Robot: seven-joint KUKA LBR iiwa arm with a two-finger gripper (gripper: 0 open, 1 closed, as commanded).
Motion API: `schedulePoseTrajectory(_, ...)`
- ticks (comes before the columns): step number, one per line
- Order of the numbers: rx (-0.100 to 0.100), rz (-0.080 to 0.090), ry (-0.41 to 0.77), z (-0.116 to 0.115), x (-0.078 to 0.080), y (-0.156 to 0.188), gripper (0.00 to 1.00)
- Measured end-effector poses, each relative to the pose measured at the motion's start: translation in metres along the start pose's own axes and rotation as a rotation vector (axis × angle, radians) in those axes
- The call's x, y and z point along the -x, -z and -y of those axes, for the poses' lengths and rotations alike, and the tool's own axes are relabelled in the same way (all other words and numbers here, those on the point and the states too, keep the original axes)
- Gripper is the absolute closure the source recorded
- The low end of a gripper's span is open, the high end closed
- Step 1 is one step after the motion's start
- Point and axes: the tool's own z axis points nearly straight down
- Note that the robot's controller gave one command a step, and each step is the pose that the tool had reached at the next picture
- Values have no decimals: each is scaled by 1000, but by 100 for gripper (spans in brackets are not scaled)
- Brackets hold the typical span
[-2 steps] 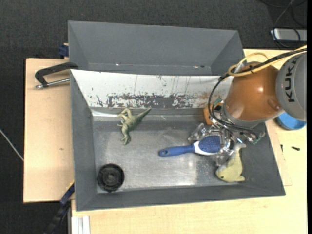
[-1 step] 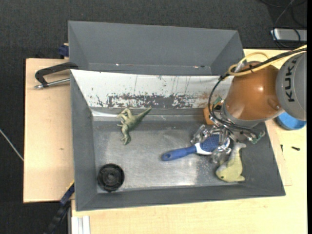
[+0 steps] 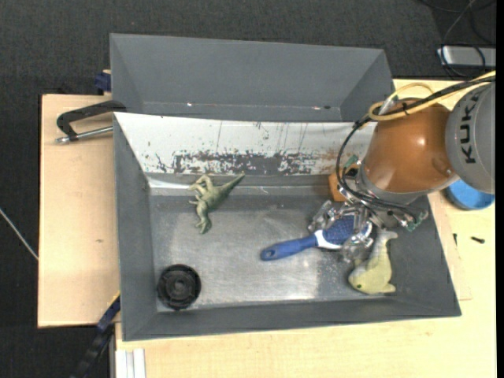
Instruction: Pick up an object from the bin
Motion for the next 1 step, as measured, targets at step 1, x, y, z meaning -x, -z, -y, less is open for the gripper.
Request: schedulePoseTrajectory(1,-6,4,-2,1,3,66,100)
